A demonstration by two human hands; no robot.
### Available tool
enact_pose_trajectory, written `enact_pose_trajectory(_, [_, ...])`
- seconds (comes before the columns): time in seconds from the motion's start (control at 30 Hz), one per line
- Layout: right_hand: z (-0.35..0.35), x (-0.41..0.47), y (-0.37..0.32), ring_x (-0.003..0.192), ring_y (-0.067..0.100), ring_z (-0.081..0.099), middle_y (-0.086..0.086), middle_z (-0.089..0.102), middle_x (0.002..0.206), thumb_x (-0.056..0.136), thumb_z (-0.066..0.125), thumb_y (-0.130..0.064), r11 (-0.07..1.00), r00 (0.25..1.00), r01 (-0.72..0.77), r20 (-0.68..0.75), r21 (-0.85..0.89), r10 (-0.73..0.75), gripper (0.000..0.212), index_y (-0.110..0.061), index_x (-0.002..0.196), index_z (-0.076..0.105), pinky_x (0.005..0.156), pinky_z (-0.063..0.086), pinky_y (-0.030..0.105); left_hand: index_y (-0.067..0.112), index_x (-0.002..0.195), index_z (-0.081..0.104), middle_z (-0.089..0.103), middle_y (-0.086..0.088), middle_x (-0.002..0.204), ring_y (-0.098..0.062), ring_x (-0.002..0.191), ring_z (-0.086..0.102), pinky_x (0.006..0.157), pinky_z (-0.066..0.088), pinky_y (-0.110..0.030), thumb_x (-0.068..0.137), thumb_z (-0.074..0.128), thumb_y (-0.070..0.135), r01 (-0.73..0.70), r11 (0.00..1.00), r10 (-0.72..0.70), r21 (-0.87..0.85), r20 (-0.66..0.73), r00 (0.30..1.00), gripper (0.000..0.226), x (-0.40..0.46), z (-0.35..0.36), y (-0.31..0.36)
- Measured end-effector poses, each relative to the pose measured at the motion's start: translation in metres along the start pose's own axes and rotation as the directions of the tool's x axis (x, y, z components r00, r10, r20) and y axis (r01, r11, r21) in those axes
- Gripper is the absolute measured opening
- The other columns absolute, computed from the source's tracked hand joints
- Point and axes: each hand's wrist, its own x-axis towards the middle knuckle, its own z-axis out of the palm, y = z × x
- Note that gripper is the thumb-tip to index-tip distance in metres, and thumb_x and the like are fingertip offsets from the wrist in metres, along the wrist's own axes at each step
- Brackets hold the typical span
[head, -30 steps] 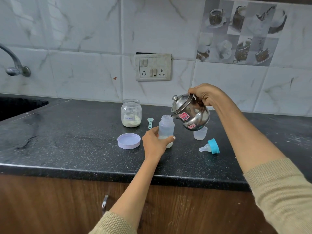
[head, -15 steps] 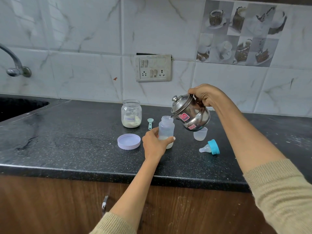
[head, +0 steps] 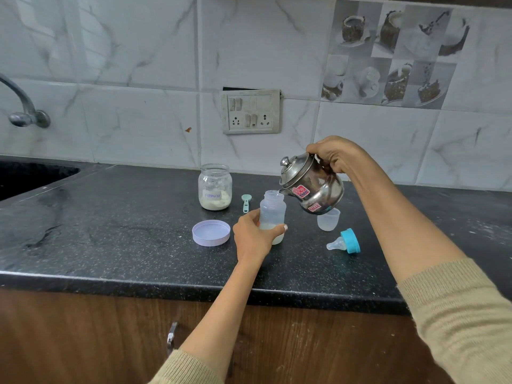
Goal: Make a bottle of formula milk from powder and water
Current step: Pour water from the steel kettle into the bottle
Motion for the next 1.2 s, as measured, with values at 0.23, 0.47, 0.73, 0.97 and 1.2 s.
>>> enact_pose_trajectory(0.23, [-0.0002, -0.0017, -0.0004, 0.063, 0.017, 0.041, 0.007, 0.042, 0.070, 0.092, 0.055, -0.018, 1.000, 1.000, -0.006, -0.001, -0.009, 0.006, 0.021, -0.009, 0.074, 0.051, 0.061, 0.040, 0.031, 0.008, 0.115, 0.066, 0.069, -0.004, 0.112, -0.013, 0.096, 0.063, 0.081, 0.047, -0.023, 0.062, 0.086, 0.025, -0.002, 1.000, 0.002, -0.002, 0.001, 1.000, 0.059, -0.0006, -0.0005, 0.0007])
enact_pose_trajectory(0.47, [-0.0001, -0.0019, -0.0009, 0.065, 0.019, 0.042, 0.009, 0.042, 0.072, 0.093, 0.055, -0.020, 1.000, 1.000, -0.004, 0.001, -0.005, 0.004, 0.015, -0.006, 0.089, 0.054, 0.071, 0.044, 0.034, 0.008, 0.117, 0.065, 0.069, -0.005, 0.114, -0.015, 0.100, 0.063, 0.083, 0.047, -0.022, 0.063, 0.086, 0.025, -0.003, 1.000, 0.003, -0.007, 0.002, 1.000, 0.060, -0.0011, -0.0005, 0.0014])
enact_pose_trajectory(0.73, [0.0003, -0.0010, -0.0006, 0.060, 0.018, 0.039, 0.008, 0.040, 0.067, 0.093, 0.054, -0.020, 0.999, 1.000, 0.001, -0.005, -0.039, -0.001, 0.014, -0.007, 0.086, 0.053, 0.056, 0.038, 0.031, 0.009, 0.113, 0.067, 0.070, -0.005, 0.111, -0.012, 0.093, 0.062, 0.080, 0.047, -0.024, 0.063, 0.086, 0.023, -0.019, 1.000, 0.019, -0.021, -0.002, 1.000, 0.055, -0.0022, -0.0010, 0.0020])
enact_pose_trajectory(0.97, [0.0004, 0.0019, 0.0004, 0.068, 0.021, 0.045, 0.010, 0.045, 0.071, 0.091, 0.056, -0.020, 1.000, 1.000, -0.005, -0.001, -0.019, 0.005, 0.014, -0.007, 0.089, 0.055, 0.068, 0.045, 0.036, 0.009, 0.114, 0.066, 0.070, -0.005, 0.111, -0.014, 0.097, 0.064, 0.084, 0.050, -0.026, 0.062, 0.086, 0.024, -0.017, 1.000, 0.017, -0.022, -0.003, 1.000, 0.057, -0.0020, -0.0010, 0.0014])
enact_pose_trajectory(1.2, [-0.0001, 0.0019, -0.0003, 0.076, 0.024, 0.047, 0.010, 0.046, 0.073, 0.091, 0.056, -0.020, 1.000, 1.000, -0.005, 0.003, -0.020, 0.005, 0.015, -0.006, 0.086, 0.056, 0.073, 0.045, 0.037, 0.009, 0.114, 0.066, 0.069, -0.005, 0.112, -0.013, 0.094, 0.062, 0.082, 0.048, -0.025, 0.062, 0.086, 0.023, -0.017, 1.000, 0.017, -0.022, 0.000, 1.000, 0.058, -0.0020, -0.0012, 0.0028])
